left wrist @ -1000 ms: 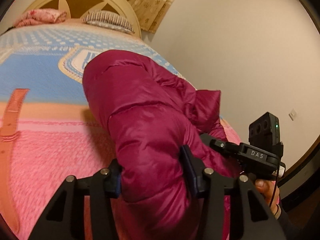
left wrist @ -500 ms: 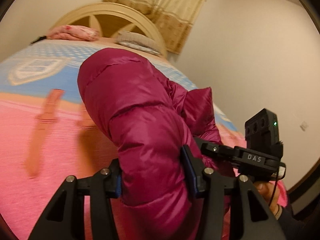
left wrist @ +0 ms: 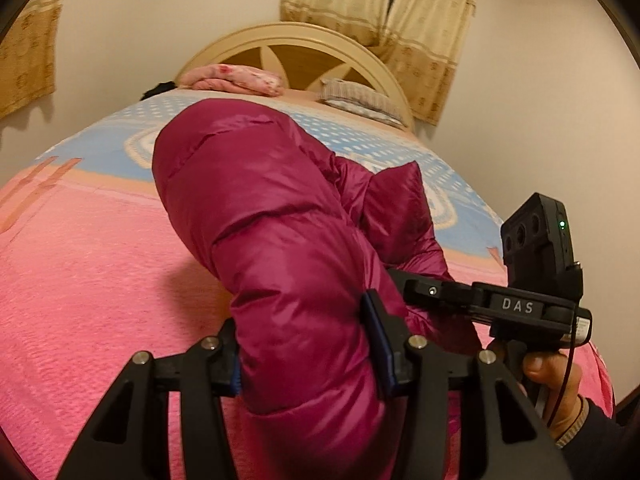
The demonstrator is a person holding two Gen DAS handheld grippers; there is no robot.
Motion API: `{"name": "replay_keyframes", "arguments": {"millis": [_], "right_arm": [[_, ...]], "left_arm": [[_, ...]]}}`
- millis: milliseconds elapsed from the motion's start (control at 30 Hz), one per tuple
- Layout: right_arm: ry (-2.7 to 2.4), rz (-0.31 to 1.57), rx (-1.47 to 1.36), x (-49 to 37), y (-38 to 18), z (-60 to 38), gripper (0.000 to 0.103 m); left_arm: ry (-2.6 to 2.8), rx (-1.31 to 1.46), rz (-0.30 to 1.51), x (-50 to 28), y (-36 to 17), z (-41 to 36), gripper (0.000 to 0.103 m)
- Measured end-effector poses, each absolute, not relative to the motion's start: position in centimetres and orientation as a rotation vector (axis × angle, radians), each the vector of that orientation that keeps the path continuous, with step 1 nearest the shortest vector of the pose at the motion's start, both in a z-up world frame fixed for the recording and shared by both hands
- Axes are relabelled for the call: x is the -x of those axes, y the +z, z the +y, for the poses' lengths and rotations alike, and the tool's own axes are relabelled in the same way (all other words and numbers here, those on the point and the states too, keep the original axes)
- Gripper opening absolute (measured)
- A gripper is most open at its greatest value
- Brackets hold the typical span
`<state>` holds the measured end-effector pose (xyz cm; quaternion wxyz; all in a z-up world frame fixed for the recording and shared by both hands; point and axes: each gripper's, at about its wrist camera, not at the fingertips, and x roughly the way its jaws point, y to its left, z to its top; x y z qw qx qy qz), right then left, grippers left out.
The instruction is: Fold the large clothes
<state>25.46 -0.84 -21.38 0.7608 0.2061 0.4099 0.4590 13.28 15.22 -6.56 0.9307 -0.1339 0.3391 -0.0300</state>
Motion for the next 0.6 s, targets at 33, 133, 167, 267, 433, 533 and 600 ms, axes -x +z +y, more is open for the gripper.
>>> {"name": "replay_keyframes", "arguments": {"millis": [33,133,167,267,433,533,600], "right_arm": [[1.011,0.900,-0.444,-25.6,-21.5,0.0,0.024],[1.040,0.920,-0.434,-25.7,-21.7,2.3,0.024],[1.047,0.924,-0.425,-25.7,-21.8,3.1,0.024],[1.069,0.936,-0.395,-25.6,-21.9,5.5,0.024],[1.096,0.953,-0.353,-25.5,-21.9,9.1,0.024],[1.109,0.959,-0.336,-25.6,-22.0,10.9,0.024],[1.114,0.961,-0.329,-25.6,-21.9,11.7,0.024]], "left_arm": [[-0.052,0.279,0.691,-13.0,-6.6,15.6,0.051],[-0.017,0.308,0.685,-12.8,-6.8,17.0,0.051],[-0.005,0.316,0.684,-12.7,-6.9,17.5,0.051],[0.027,0.332,0.683,-12.1,-7.3,18.6,0.051],[0.070,0.346,0.675,-11.0,-7.6,20.1,0.051],[0.084,0.367,0.668,-10.6,-7.9,21.0,0.051],[0.092,0.381,0.663,-10.6,-8.1,21.4,0.051]]}}
